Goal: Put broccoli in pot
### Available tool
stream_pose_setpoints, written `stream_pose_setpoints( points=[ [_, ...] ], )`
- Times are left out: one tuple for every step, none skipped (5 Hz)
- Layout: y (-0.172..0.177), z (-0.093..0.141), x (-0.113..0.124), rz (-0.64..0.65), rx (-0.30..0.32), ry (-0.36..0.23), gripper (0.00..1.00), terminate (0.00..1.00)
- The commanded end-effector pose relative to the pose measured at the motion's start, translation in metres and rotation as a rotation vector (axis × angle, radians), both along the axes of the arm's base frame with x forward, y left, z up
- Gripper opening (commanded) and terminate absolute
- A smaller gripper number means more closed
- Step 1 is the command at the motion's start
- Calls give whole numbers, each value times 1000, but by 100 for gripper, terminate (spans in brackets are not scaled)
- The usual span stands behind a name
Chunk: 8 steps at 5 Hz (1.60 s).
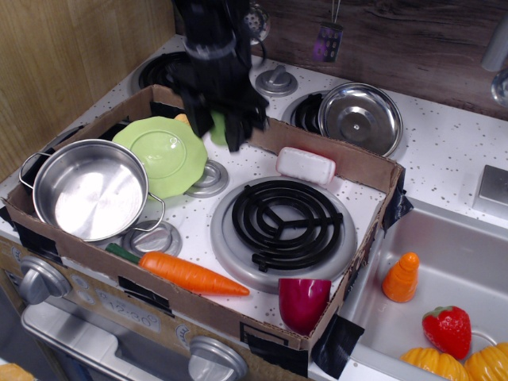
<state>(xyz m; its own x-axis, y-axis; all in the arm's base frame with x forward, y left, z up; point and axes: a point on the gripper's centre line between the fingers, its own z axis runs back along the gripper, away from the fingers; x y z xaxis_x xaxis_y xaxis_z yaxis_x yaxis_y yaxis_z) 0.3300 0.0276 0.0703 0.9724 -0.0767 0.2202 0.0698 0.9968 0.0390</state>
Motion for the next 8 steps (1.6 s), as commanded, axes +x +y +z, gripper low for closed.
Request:
stream_pose_setpoints(
  points=[
    [-1, 34, -55, 170, 40, -59, 0, 0],
    [16, 25, -91, 246, 2, -7, 0, 0],
    [45, 14, -104, 251, -15, 22, 0, 0],
    [72, 6, -104, 210, -15, 4, 0, 0],
    [90, -2, -93, 107, -40, -41, 100, 0],
    [97, -12, -81, 71, -64, -52, 100, 0],
    [92, -8, -75, 74, -26, -43, 100, 0],
    [87, -2, -74, 63, -2, -53, 100, 0]
  ],
)
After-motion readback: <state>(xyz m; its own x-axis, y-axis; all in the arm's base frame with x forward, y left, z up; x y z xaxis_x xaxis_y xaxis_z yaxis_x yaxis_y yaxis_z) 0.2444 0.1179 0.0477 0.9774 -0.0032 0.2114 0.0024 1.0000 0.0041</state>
